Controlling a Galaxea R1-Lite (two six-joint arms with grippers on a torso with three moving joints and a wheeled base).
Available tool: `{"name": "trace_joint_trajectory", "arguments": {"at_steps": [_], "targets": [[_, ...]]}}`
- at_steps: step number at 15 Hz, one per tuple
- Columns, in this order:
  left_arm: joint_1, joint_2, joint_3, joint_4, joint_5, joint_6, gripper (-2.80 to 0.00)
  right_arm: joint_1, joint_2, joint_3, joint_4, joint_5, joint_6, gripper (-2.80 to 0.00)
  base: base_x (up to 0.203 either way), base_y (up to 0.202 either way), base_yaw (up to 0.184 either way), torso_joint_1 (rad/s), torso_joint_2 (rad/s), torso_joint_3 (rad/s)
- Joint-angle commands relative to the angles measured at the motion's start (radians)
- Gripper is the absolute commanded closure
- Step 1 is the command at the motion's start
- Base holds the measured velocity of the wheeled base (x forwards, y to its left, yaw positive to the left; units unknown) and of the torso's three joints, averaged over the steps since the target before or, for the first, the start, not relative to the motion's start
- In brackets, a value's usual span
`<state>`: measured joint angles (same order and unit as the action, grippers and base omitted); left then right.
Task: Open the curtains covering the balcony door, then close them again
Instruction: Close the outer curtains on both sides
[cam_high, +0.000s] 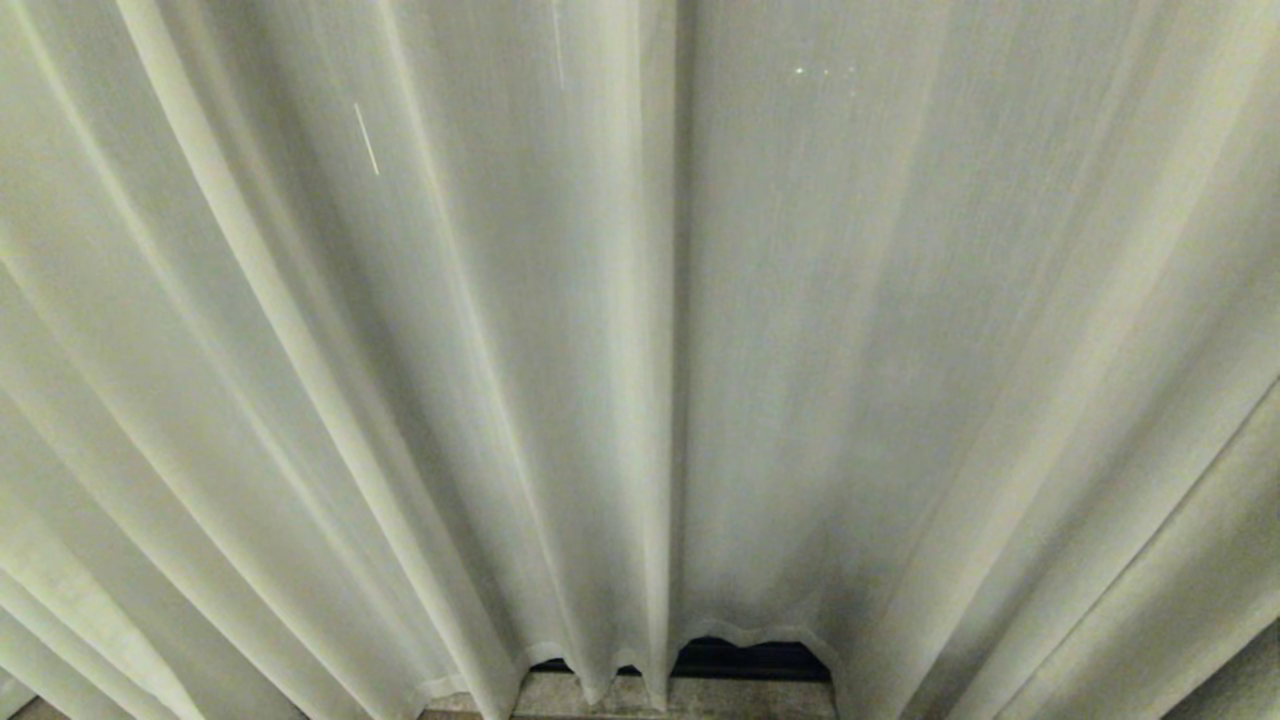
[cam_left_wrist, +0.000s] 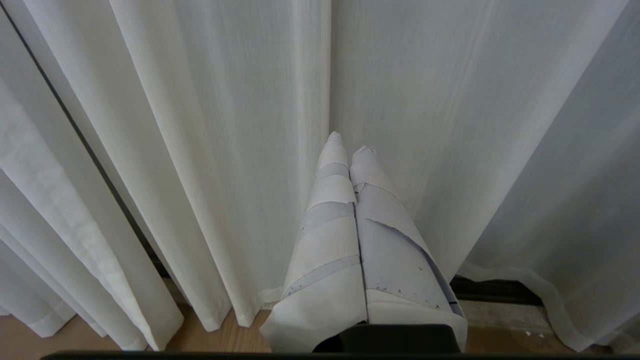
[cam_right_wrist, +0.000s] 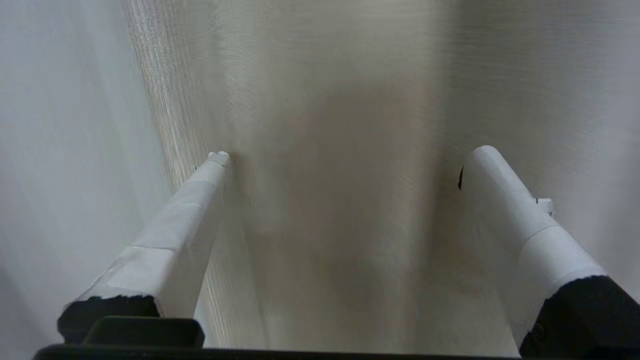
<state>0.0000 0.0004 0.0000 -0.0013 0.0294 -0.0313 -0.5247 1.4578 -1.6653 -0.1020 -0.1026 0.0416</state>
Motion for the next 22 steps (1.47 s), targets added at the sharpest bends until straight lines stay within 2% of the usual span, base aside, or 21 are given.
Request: {"name": "trace_joint_trajectory", "arguments": {"at_steps": [1, 5, 8, 9, 17, 20, 22], "targets": [[0.0, 0.0, 0.0, 0.0, 0.0, -0.001, 0.0, 0.001, 0.128, -0.065, -0.019, 0.049, 0.041, -2.8, 0.0, 0.0, 0.0, 0.0, 0.0, 0.0], [0.0, 0.0, 0.0, 0.0, 0.001, -0.001, 0.0, 0.002, 0.204, -0.08, -0.16, 0.149, 0.062, -2.8, 0.0, 0.0, 0.0, 0.0, 0.0, 0.0], [0.0, 0.0, 0.0, 0.0, 0.0, -0.001, 0.0, 0.003, 0.235, -0.079, -0.222, 0.158, 0.061, -2.8, 0.0, 0.0, 0.0, 0.0, 0.0, 0.0], [0.0, 0.0, 0.0, 0.0, 0.001, -0.001, 0.0, 0.003, 0.237, -0.079, -0.229, 0.158, 0.063, 0.0, 0.0, 0.0, 0.0, 0.0, 0.0, 0.0], [0.0, 0.0, 0.0, 0.0, 0.0, -0.001, 0.0, 0.002, 0.193, -0.067, -0.218, 0.165, 0.105, 0.0, 0.0, 0.0, 0.0, 0.0, 0.0, 0.0], [0.0, 0.0, 0.0, 0.0, 0.0, -0.001, 0.0, 0.027, 0.155, -0.044, -0.227, 0.253, 0.112, 0.0, 0.0, 0.0, 0.0, 0.0, 0.0, 0.0], [0.0, 0.0, 0.0, 0.0, 0.001, -0.001, 0.0, 0.079, 0.137, -0.044, -0.228, 0.257, 0.111, 0.0, 0.0, 0.0, 0.0, 0.0, 0.0, 0.0]]}}
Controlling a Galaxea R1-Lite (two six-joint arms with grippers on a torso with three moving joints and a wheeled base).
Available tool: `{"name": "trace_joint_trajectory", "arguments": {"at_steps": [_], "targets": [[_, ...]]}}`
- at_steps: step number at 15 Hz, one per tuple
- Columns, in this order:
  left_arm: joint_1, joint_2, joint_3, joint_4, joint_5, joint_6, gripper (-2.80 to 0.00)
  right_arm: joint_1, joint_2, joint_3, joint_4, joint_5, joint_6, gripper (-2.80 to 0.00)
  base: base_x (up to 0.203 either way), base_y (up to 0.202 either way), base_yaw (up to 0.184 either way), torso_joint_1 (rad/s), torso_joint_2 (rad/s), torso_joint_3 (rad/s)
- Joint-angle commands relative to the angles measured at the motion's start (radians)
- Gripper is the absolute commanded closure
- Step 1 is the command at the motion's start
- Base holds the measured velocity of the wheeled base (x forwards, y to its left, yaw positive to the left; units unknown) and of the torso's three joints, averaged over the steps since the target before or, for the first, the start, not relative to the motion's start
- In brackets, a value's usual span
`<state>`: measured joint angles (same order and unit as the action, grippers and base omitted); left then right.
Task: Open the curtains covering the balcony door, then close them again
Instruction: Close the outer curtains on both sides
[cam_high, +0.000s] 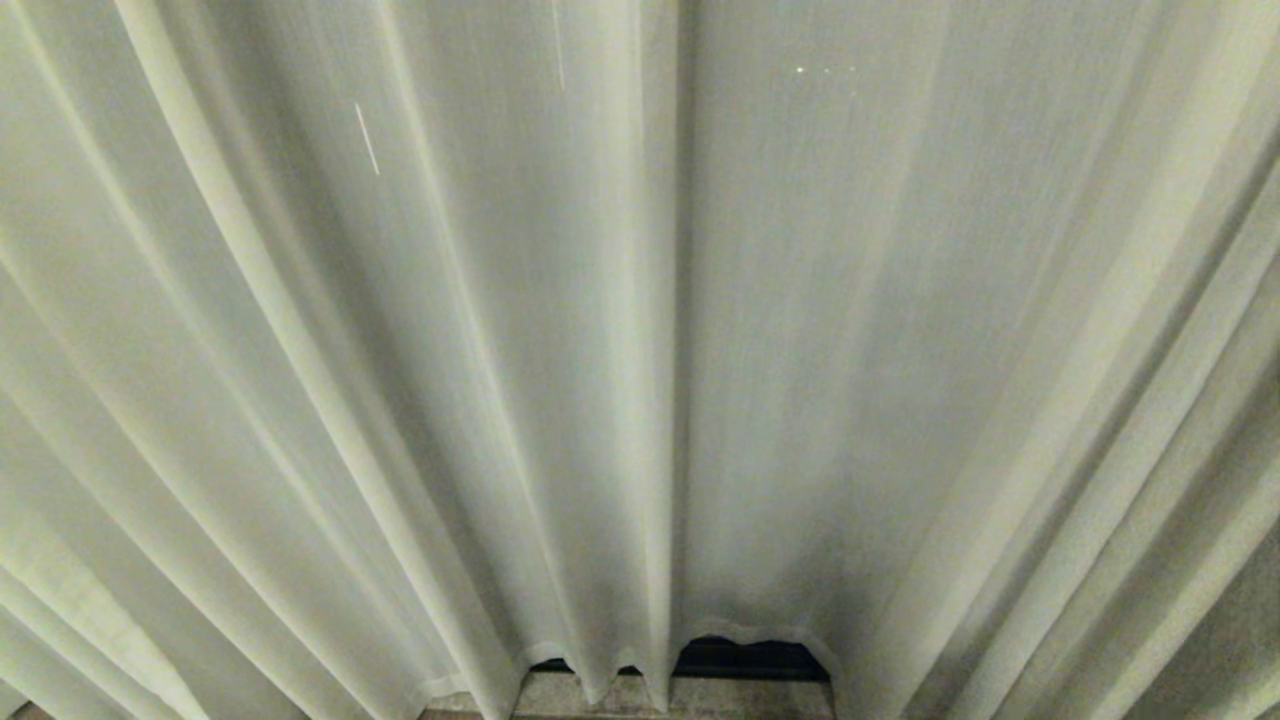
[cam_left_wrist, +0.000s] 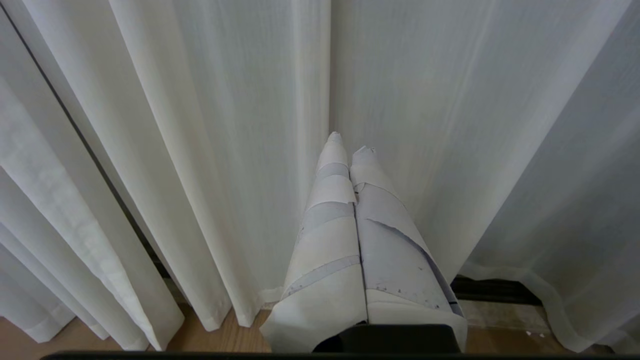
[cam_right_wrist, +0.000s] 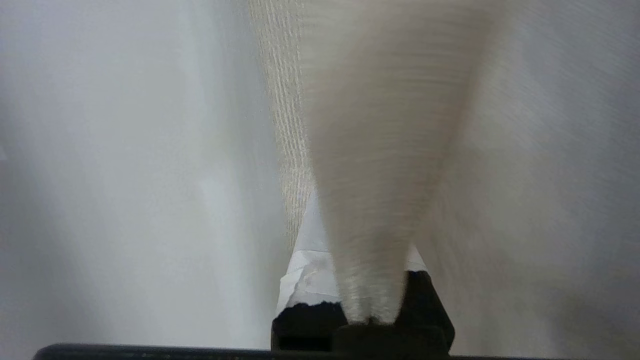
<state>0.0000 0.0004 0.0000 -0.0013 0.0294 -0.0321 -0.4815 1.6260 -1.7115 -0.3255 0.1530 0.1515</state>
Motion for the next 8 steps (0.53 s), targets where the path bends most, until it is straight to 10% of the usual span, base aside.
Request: {"name": "trace_joint_trajectory", "arguments": {"at_steps": [1, 8], "targets": [[0.0, 0.0, 0.0, 0.0, 0.0, 0.0, 0.0, 0.07, -0.043, 0.002, -0.004, 0.002, 0.001, 0.0, 0.0, 0.0, 0.0, 0.0, 0.0, 0.0], [0.0, 0.0, 0.0, 0.0, 0.0, 0.0, 0.0, 0.371, -0.1, 0.001, -0.002, -0.006, -0.092, 0.0, 0.0, 0.0, 0.0, 0.0, 0.0, 0.0]]}}
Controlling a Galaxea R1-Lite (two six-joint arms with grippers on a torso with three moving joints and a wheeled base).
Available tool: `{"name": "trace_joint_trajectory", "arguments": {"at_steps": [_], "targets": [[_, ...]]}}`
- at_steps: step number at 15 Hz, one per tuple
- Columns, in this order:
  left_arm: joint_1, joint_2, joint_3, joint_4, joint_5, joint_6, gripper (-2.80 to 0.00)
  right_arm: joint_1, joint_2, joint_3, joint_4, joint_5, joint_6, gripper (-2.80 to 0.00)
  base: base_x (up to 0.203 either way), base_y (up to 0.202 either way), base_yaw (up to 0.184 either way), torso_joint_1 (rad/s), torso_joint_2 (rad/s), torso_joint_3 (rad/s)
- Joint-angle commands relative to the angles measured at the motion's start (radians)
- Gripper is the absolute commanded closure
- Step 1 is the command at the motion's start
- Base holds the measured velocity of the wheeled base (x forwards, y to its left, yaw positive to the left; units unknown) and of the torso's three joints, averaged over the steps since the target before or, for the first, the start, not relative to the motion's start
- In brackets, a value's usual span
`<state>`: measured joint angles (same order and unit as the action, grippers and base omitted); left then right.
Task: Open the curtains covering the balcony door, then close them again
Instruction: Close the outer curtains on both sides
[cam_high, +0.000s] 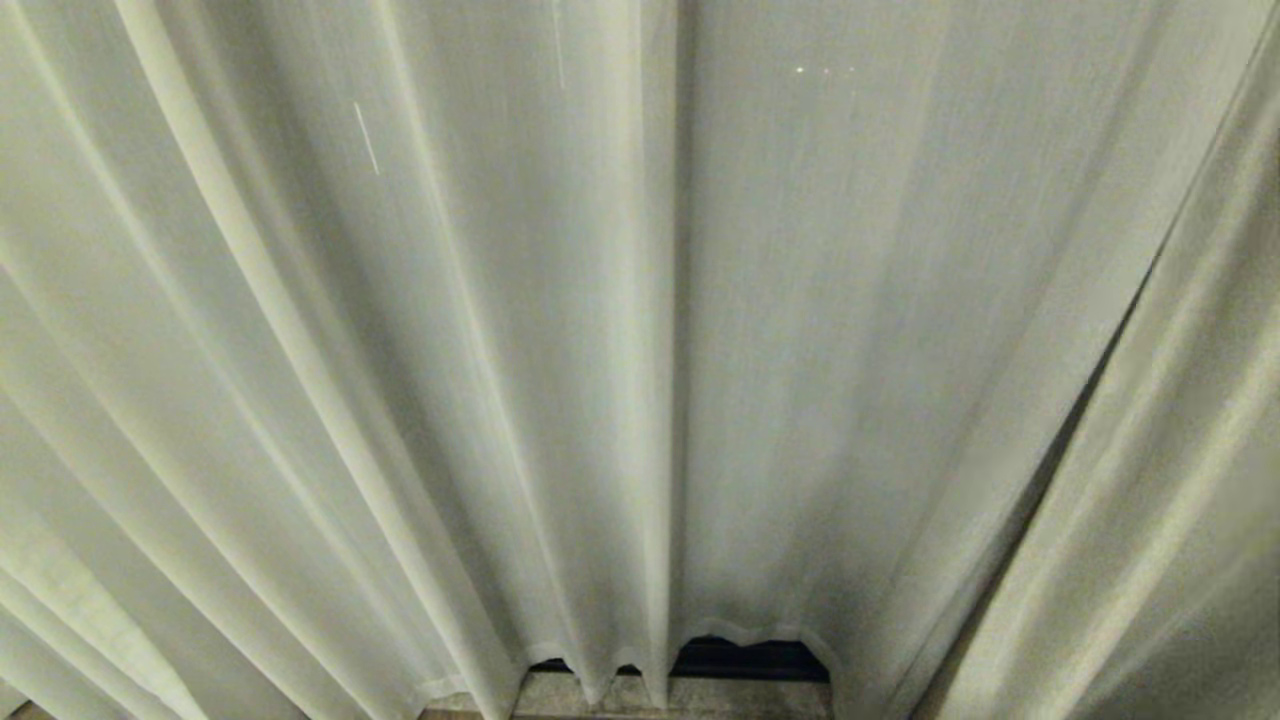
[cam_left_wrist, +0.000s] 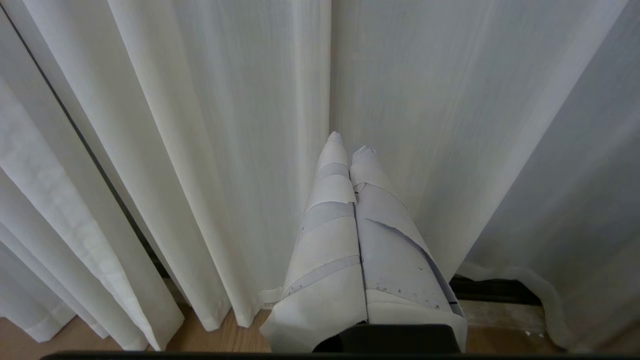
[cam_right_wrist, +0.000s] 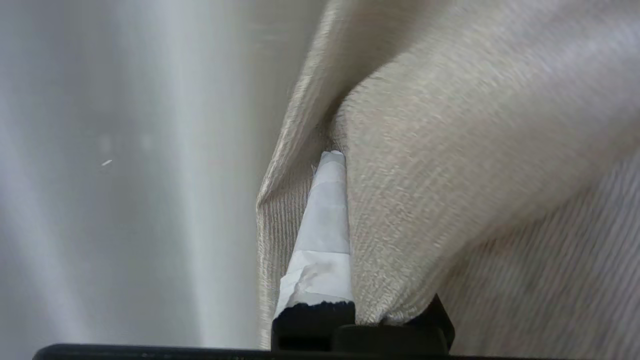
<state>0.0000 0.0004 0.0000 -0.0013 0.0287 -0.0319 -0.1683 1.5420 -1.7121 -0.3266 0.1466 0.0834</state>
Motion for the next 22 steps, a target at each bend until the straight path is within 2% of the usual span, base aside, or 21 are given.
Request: {"name": "trace_joint_trajectory", "arguments": {"at_steps": [1, 4, 10, 11, 14, 18, 22], "targets": [[0.0, 0.0, 0.0, 0.0, 0.0, 0.0, 0.0, 0.107, -0.017, 0.002, 0.001, -0.004, -0.056, 0.0, 0.0, 0.0, 0.0, 0.0, 0.0, 0.0], [0.0, 0.0, 0.0, 0.0, 0.001, 0.0, 0.0, 0.226, -0.014, 0.015, 0.005, -0.014, -0.15, 0.0, 0.0, 0.0, 0.0, 0.0, 0.0, 0.0], [0.0, 0.0, 0.0, 0.0, 0.001, 0.0, 0.0, 0.399, 0.059, 0.033, -0.029, -0.018, -0.297, 0.0, 0.0, 0.0, 0.0, 0.0, 0.0, 0.0], [0.0, 0.0, 0.0, 0.0, 0.0, 0.0, 0.0, 0.422, 0.072, 0.03, -0.044, -0.033, -0.305, 0.0, 0.0, 0.0, 0.0, 0.0, 0.0, 0.0], [0.0, 0.0, 0.0, 0.0, 0.001, 0.0, 0.0, 0.529, 0.105, 0.028, -0.054, -0.166, -0.313, 0.0, 0.0, 0.0, 0.0, 0.0, 0.0, 0.0], [0.0, 0.0, 0.0, 0.0, 0.0, 0.0, 0.0, 0.604, 0.131, 0.018, -0.069, -0.187, -0.361, 0.0, 0.0, 0.0, 0.0, 0.0, 0.0, 0.0], [0.0, 0.0, 0.0, 0.0, 0.002, 0.0, 0.0, 0.669, 0.15, 0.019, -0.073, -0.254, -0.398, 0.0, 0.0, 0.0, 0.0, 0.0, 0.0, 0.0]]}}
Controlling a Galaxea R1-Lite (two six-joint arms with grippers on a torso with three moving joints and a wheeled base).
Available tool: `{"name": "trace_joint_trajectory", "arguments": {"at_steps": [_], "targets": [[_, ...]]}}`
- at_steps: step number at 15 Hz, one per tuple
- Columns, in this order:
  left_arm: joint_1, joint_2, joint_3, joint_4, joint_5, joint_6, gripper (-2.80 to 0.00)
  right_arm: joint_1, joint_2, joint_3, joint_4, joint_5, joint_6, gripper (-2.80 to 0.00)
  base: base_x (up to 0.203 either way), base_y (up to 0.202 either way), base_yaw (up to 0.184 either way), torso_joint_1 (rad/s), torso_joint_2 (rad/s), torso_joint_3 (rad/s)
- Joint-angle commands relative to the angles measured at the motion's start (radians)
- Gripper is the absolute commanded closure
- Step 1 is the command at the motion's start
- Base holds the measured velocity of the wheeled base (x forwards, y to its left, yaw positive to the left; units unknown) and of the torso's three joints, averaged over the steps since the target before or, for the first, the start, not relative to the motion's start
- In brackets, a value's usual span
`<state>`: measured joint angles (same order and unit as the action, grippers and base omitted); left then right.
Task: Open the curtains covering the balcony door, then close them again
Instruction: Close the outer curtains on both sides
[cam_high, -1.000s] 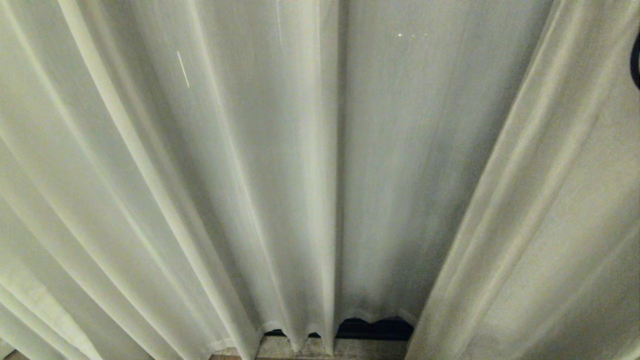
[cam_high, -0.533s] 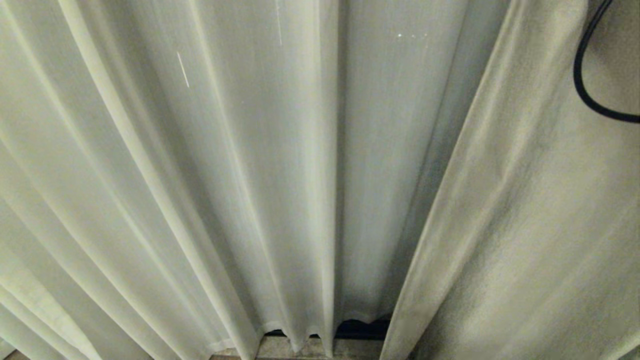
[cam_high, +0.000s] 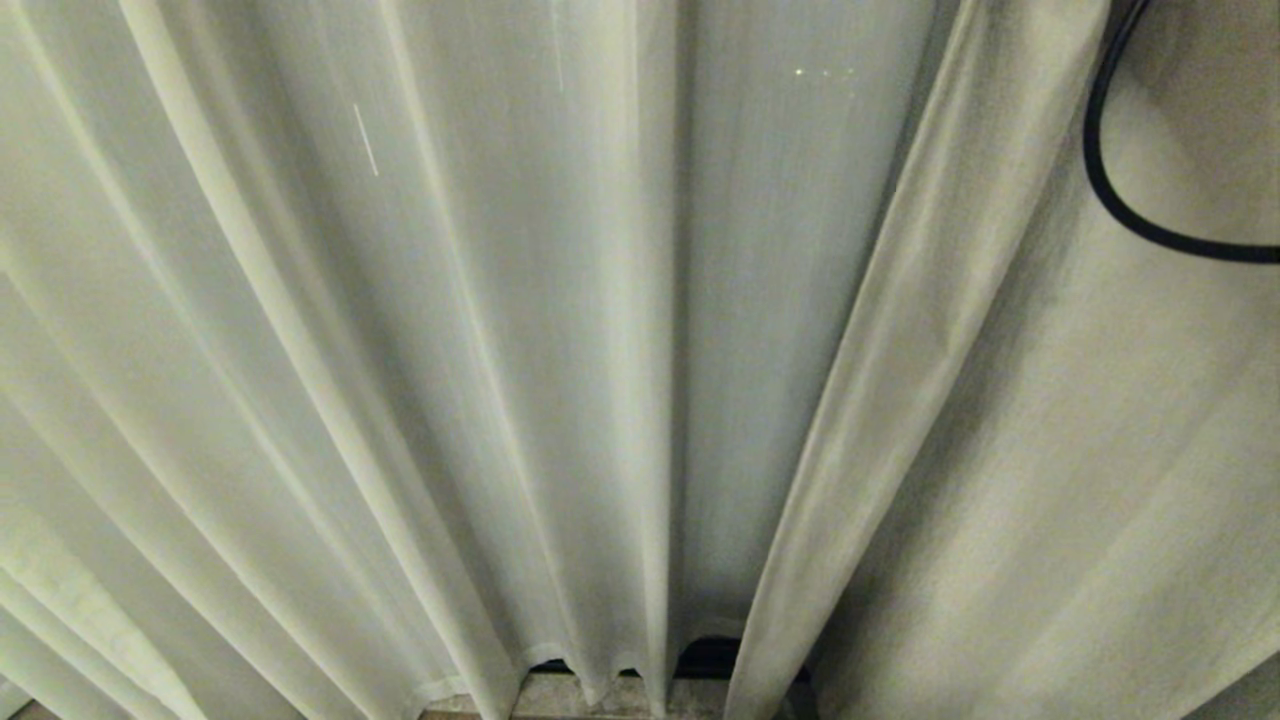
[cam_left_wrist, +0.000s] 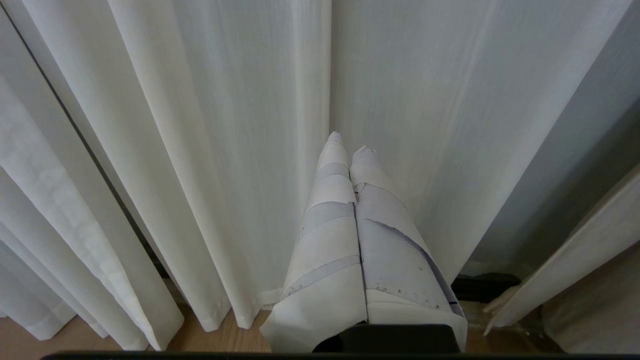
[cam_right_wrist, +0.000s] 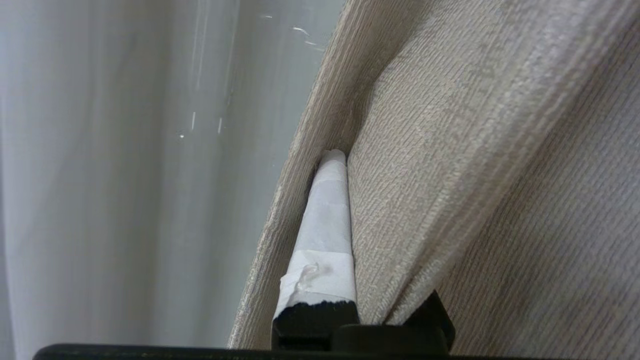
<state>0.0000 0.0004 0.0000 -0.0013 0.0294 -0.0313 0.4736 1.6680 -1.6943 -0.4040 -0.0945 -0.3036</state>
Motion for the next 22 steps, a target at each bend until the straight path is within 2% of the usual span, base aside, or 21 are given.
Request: {"name": "trace_joint_trajectory", "arguments": {"at_steps": [1, 10, 22], "targets": [[0.0, 0.0, 0.0, 0.0, 0.0, -0.001, 0.0, 0.043, 0.031, 0.001, -0.005, -0.023, -0.027, 0.0, 0.0, 0.0, 0.0, 0.0, 0.0, 0.0], [0.0, 0.0, 0.0, 0.0, 0.0, -0.001, 0.0, 0.187, 0.111, -0.051, -0.029, -0.097, -0.096, 0.0, 0.0, 0.0, 0.0, 0.0, 0.0, 0.0], [0.0, 0.0, 0.0, 0.0, 0.0, -0.001, 0.0, 0.192, 0.016, -0.037, -0.015, -0.093, -0.083, 0.0, 0.0, 0.0, 0.0, 0.0, 0.0, 0.0]]}}
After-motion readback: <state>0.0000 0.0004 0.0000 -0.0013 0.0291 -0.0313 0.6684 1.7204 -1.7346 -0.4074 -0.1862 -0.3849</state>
